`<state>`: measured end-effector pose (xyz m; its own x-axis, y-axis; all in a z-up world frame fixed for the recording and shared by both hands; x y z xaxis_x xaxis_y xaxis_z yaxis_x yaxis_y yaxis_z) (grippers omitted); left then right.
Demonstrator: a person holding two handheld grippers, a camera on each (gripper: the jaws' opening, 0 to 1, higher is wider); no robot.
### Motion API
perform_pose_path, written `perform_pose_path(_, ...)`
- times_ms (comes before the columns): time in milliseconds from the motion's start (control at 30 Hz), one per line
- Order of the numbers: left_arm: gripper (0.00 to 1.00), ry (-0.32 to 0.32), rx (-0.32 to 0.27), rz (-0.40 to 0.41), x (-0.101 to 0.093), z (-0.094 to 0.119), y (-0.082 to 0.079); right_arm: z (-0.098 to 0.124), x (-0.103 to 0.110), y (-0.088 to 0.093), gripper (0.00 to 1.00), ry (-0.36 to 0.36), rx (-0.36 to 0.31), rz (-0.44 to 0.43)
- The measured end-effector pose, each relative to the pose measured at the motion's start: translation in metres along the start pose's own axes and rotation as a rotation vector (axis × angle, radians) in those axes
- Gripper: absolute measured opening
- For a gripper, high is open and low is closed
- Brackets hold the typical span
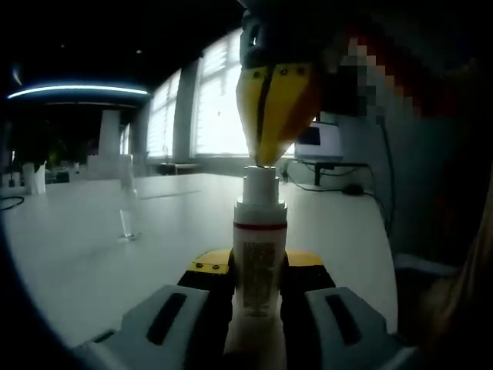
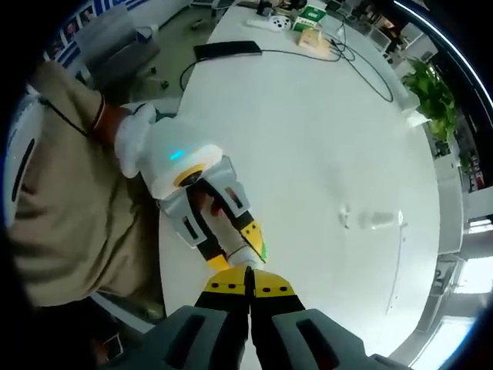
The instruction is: Clamp pump bottle remove cover press pump head put on cover
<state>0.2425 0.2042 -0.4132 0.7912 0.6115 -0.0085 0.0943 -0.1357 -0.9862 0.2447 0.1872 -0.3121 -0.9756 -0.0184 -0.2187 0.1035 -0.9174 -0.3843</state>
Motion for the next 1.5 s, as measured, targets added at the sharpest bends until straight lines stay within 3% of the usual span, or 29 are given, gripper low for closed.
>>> perform_pose_path(1500, 0.14, 0.000, 0.005, -0.001, -0.0013, 0.0004, -0.0009, 0.0070, -0.0026, -0.0003, 0.00, -0.023, -0.039, 0.022)
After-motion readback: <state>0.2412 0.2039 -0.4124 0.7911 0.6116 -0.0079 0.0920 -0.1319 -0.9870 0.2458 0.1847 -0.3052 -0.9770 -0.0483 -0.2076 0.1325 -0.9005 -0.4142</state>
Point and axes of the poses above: the point that each gripper's makers call its tool centre point, and the gripper's own axes: z roughly backward along the fingers, x roughly to its left, y roughly out of its underside, the point moved 5 cm from there along z, roughly backward along the fingers, and after that the axes turned 13 degrees about -x, right-handed, at the moved point
